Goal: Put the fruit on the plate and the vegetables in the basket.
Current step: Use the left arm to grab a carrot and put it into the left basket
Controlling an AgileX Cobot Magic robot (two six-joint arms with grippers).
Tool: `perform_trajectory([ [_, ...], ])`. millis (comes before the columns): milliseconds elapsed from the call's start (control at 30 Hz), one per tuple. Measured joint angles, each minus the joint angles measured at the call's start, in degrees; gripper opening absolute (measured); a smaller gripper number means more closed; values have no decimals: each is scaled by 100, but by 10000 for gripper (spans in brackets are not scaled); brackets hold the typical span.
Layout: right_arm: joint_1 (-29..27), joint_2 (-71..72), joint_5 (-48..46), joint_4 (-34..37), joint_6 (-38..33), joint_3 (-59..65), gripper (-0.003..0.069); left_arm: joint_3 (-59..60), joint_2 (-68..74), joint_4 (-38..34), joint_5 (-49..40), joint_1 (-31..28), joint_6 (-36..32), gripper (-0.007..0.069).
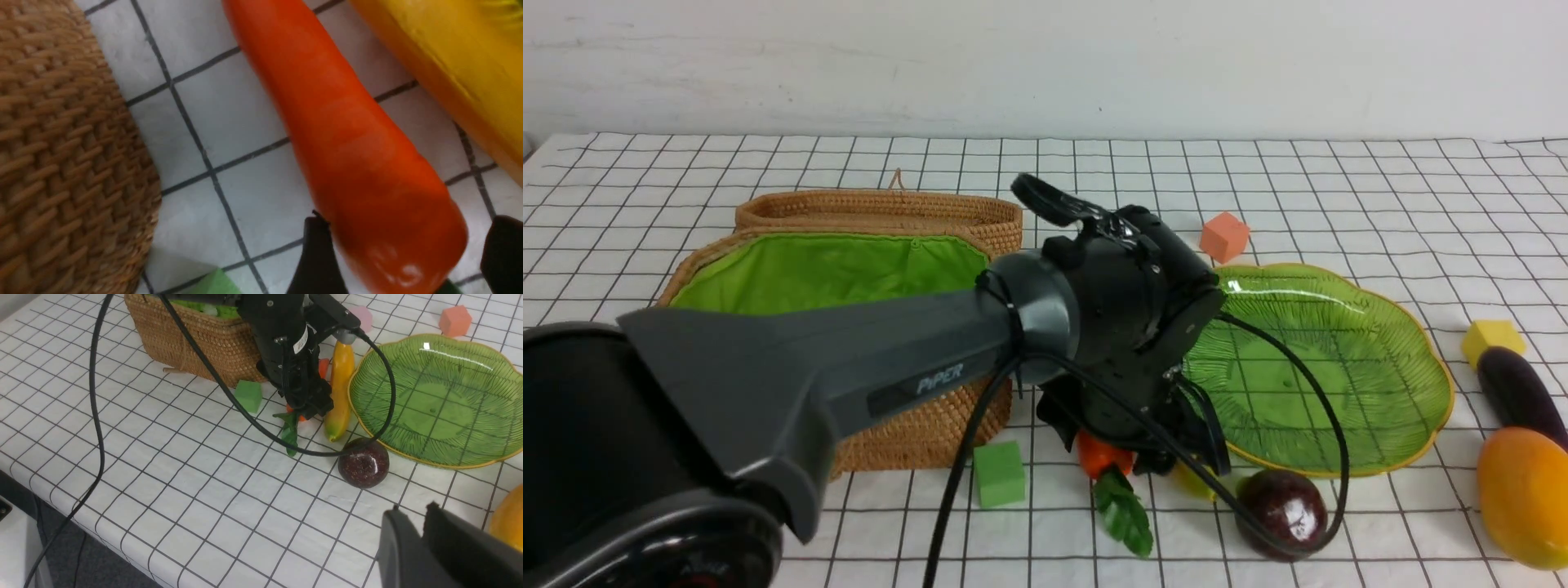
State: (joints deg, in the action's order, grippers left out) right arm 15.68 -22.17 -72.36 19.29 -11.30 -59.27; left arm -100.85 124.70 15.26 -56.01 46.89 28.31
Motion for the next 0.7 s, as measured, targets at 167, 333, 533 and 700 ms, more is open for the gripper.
perform_trajectory([
  [167,0,0,0,17,-5,0,114,0,198,29,201,0,7,495],
  [333,0,0,0,49,-18,0,120,-18,244,40,101,0,33,411],
  [533,0,0,0,126,-38,0,122,-23,186,34,-205,0,145,402],
  [700,0,0,0,133,-38,0,126,-23,-274,-202,-323,0,161,398],
])
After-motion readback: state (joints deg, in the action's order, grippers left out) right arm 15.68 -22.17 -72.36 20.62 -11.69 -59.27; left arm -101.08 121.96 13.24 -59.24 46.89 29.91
